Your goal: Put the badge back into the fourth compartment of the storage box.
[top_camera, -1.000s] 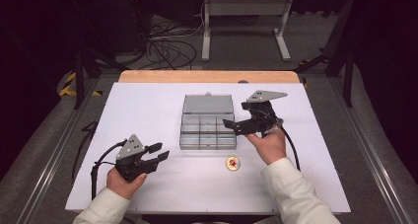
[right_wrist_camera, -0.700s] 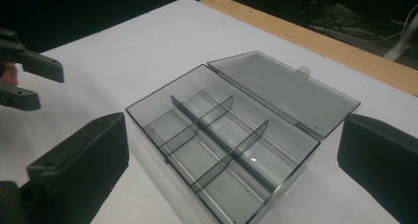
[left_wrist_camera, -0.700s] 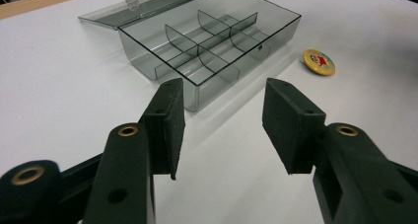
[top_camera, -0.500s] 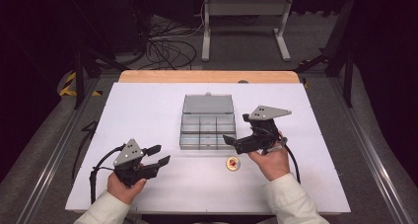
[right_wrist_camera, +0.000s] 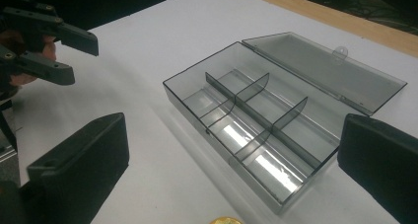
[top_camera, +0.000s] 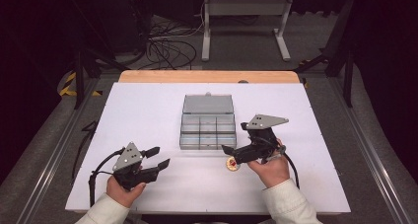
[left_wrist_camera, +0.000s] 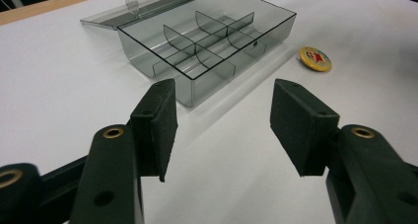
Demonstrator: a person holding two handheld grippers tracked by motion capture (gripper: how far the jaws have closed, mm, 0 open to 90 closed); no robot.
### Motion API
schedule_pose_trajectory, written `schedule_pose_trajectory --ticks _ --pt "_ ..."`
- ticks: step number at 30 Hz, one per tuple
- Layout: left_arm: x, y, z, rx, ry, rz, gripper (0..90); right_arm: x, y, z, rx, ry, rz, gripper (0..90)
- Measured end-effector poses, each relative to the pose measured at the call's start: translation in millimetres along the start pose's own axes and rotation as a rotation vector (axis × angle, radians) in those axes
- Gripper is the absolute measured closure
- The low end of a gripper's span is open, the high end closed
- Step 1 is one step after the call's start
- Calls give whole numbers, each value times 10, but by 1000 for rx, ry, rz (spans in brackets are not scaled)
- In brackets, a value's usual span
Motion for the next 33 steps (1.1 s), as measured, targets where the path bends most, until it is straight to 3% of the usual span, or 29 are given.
schedule_pose_trajectory --ticks 8,15,23,33 --pt "-2 5 5 -6 -2 4 428 -43 15 -31 17 -13 -16 6" --pt "1 21 18 -15 7 1 420 -142 -8 -58 11 -39 -83 40" --pt "-3 41 19 33 8 24 400 -256 -121 -107 8 -53 -181 62" --pt "-7 40 31 37 8 27 385 -379 -246 -101 -39 -56 -277 99"
Point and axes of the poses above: each handheld gripper's, and its own axes: y roughly backward along the jaws, x roughly out of its top, z roughly to its right, the point moved 5 cm from there along -y, roughly forward along the jaws, and after that the axes turned 1 degree about -z, right-handed, at the moved point
